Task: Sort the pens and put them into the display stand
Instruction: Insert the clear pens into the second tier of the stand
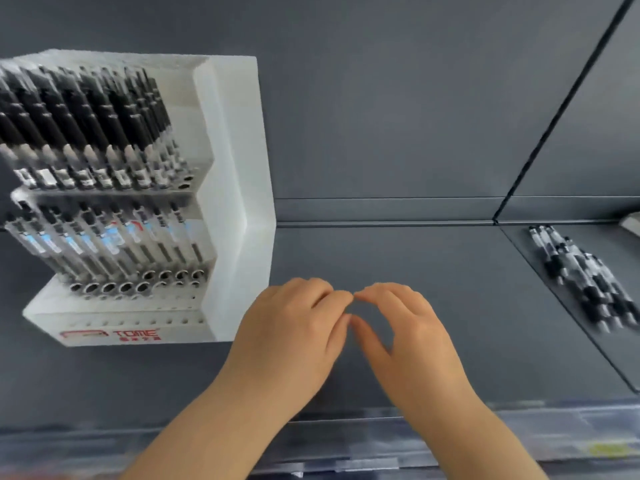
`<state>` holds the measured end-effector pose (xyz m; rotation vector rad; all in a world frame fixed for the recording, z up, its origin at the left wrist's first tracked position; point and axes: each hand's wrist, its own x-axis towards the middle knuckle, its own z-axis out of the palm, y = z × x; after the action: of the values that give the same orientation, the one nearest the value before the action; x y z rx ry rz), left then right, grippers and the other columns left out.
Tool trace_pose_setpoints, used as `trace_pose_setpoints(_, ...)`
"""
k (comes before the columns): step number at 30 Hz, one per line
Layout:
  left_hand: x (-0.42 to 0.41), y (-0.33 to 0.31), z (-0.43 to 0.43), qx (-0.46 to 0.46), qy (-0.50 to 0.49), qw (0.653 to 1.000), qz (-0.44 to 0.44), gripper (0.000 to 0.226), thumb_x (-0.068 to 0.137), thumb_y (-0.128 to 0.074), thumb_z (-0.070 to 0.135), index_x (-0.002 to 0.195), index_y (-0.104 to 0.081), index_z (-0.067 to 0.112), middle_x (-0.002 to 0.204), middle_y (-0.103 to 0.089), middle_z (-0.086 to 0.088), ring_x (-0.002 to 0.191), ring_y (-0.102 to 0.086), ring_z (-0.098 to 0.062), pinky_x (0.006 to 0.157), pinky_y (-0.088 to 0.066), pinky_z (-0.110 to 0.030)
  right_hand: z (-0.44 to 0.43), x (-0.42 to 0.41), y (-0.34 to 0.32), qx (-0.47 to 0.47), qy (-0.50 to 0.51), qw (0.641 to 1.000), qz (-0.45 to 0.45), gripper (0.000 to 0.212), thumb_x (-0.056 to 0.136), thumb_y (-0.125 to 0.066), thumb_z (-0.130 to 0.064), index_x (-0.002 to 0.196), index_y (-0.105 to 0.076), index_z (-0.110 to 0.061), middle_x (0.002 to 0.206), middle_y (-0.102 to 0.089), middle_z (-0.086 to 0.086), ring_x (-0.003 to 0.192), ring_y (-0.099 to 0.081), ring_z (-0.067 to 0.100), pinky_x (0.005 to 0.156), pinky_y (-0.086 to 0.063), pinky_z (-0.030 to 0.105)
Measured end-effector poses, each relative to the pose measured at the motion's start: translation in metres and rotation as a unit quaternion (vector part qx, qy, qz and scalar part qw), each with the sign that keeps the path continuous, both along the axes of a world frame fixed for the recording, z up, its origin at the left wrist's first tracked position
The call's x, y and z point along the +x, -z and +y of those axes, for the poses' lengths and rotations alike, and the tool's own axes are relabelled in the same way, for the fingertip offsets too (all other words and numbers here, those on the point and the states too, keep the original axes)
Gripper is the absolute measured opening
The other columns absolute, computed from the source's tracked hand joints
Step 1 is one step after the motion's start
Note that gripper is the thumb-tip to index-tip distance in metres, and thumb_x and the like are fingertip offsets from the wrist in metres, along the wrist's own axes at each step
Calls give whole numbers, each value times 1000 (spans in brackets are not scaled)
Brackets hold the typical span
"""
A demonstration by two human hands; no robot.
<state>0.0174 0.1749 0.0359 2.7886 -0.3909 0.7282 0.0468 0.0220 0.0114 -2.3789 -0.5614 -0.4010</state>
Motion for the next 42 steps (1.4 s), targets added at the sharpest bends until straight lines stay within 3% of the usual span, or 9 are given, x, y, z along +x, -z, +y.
trace_pose_setpoints(2,3,3,-34,4,-4,1000,30,34,86,-43,31,101,-70,19,89,-67,6,78,-64,-16,65,-52,-31,-33,2,4,-10,6,1000,22,30,86,-65,-29,113,-65,-18,114,-63,-5,109,-56,14,88,-32,12)
trace_pose_setpoints(8,-1,14,-95,5,-37,996,83,40,86,-41,34,113,-67,18,106,-67,5,98,-64,-16,81,-50,-32,-92,2,14,-22,-6,999,48,36,86,-62,-30,118,-63,-15,124,-61,1,117,-55,20,91,-37,23)
trace_pose_setpoints(14,-4,30,-112,10,-66,993,102,40,84,-49,35,115,-67,17,113,-67,0,103,-65,-20,84,-51,-34,-119,-3,20,-34,13,998,58,40,85,-54,-39,118,-63,-17,126,-59,0,118,-53,17,92,-38,24)
trace_pose_setpoints(19,5,32,-111,4,-59,992,109,42,86,-41,37,114,-67,19,114,-67,1,104,-64,-20,85,-51,-34,-127,2,18,-55,34,995,77,37,88,-60,-34,122,-60,-17,129,-57,-1,123,-49,17,95,-37,25)
trace_pose_setpoints(28,31,27,-130,-16,-69,992,103,43,87,-39,37,113,-67,19,110,-68,2,100,-65,-19,80,-52,-32,-156,28,10,-65,57,992,90,37,91,-55,-37,124,-58,-20,130,-53,-5,124,-43,11,95,-31,19)
trace_pose_setpoints(33,55,26,-180,-9,-80,994,79,43,86,-38,37,112,-68,20,105,-68,5,95,-66,-16,75,-53,-29,-211,66,3,-63,50,993,91,42,91,-52,-37,130,-53,-22,136,-47,-8,129,-37,8,98,-24,14)
trace_pose_setpoints(37,84,22,-243,-13,-107,993,53,40,86,-40,36,110,-68,21,99,-68,8,91,-66,-15,67,-52,-28,-277,106,-6,-83,39,992,84,40,91,-51,-38,128,-54,-24,132,-49,-11,124,-41,10,94,-29,16)
trace_pose_setpoints(42,118,32,-312,-6,-110,993,46,24,80,-69,23,103,-71,19,91,-69,7,83,-68,-17,58,-53,-30,-346,143,-2,-95,31,988,119,36,92,-52,-35,126,-54,-24,128,-50,-10,111,-51,16,87,-37,21)
